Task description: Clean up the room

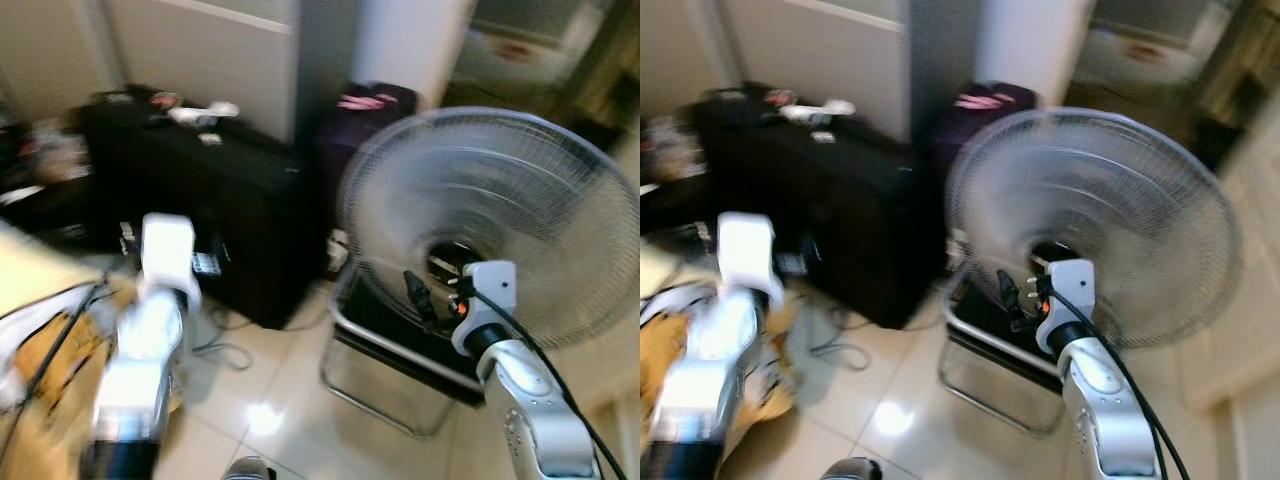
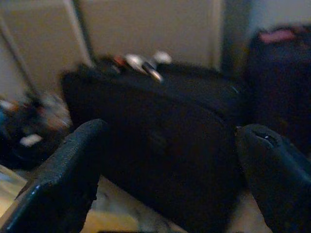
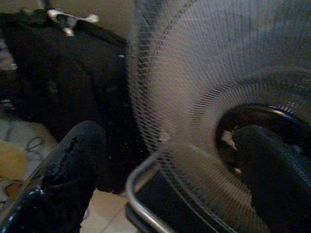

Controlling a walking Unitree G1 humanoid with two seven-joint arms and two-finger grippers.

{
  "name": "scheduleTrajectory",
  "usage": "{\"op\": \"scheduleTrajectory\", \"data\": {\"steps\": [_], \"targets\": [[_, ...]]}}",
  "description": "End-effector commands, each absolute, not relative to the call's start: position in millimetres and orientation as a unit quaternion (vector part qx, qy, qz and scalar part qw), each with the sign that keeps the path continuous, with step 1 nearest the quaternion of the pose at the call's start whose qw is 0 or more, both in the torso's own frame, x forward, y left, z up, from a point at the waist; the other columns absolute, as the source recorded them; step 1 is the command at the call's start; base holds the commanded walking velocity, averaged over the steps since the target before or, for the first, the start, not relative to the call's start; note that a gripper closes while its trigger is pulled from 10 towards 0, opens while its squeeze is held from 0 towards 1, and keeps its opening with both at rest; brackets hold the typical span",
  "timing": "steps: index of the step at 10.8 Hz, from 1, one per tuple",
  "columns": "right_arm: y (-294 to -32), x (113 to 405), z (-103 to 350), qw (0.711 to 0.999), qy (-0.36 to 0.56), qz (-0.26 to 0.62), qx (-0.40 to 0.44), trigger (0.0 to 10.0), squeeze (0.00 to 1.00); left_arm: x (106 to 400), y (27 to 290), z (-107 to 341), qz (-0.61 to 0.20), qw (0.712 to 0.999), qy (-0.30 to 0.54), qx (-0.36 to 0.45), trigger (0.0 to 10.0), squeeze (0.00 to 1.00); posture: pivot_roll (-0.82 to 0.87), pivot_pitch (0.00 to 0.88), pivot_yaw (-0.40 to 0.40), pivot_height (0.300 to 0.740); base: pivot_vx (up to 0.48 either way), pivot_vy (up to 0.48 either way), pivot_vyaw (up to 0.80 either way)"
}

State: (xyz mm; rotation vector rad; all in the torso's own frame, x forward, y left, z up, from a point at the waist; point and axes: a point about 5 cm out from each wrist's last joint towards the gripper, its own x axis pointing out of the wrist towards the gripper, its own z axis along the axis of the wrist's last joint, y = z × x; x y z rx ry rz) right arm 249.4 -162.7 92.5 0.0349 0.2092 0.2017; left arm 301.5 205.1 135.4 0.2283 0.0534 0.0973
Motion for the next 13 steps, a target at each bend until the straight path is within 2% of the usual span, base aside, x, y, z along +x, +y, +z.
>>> {"op": "scheduleTrajectory", "data": {"steps": [1, 2, 4, 5, 6, 8, 10, 12, 13], "targets": [[-162, 255, 96, 0.990, 0.092, 0.103, 0.014, 10.0, 1.00, 312, 211, 145, 0.041, 0.992, 0.014, 0.119, 10.0, 0.00, 0.04, 0.000, -0.070, 0.740, 0.000, 0.000, 0.80], [-161, 257, 95, 0.990, 0.094, 0.106, 0.010, 10.0, 1.00, 323, 213, 155, 0.000, 0.993, 0.015, 0.120, 10.0, 0.00, 0.04, 0.000, -0.072, 0.740, 0.000, 0.000, 0.80], [-162, 258, 93, 0.990, 0.096, 0.100, 0.018, 10.0, 1.00, 336, 220, 167, 0.003, 0.987, -0.017, 0.158, 10.0, 0.00, 0.05, 0.000, -0.076, 0.740, 0.000, 0.000, 0.80], [-166, 258, 92, 0.991, 0.099, 0.088, 0.023, 10.0, 1.00, 344, 221, 170, -0.031, 0.985, 0.002, 0.171, 10.0, 0.00, 0.04, 0.000, -0.066, 0.740, 0.000, 0.000, 0.80], [-167, 256, 92, 0.992, 0.100, 0.076, 0.029, 10.0, 1.00, 335, 215, 158, -0.093, 0.986, 0.046, 0.133, 10.0, 0.00, 0.03, 0.000, -0.048, 0.740, 0.000, 0.000, 0.80], [-172, 252, 89, 0.993, 0.103, 0.055, 0.035, 10.0, 1.00, 304, 202, 131, -0.129, 0.985, 0.083, 0.080, 10.0, 1.00, 0.01, 0.000, -0.028, 0.740, 0.000, 0.000, 0.80], [-179, 250, 86, 0.992, 0.116, 0.024, 0.052, 10.0, 1.00, 281, 194, 108, -0.114, 0.984, 0.110, 0.081, 10.0, 1.00, -0.01, 0.000, -0.026, 0.740, 0.000, 0.000, 0.80], [-183, 249, 86, 0.990, 0.126, 0.014, 0.062, 10.0, 1.00, 271, 184, 105, -0.118, 0.984, 0.125, 0.051, 10.0, 1.00, -0.02, 0.000, -0.021, 0.740, 0.000, 0.000, 0.80], [-183, 242, 82, 0.988, 0.141, 0.015, 0.059, 10.0, 0.94, 265, 182, 100, -0.108, 0.983, 0.143, 0.050, 0.0, 0.63, -0.03, 0.000, -0.018, 0.740, 0.000, 0.000, 0.80]]}}
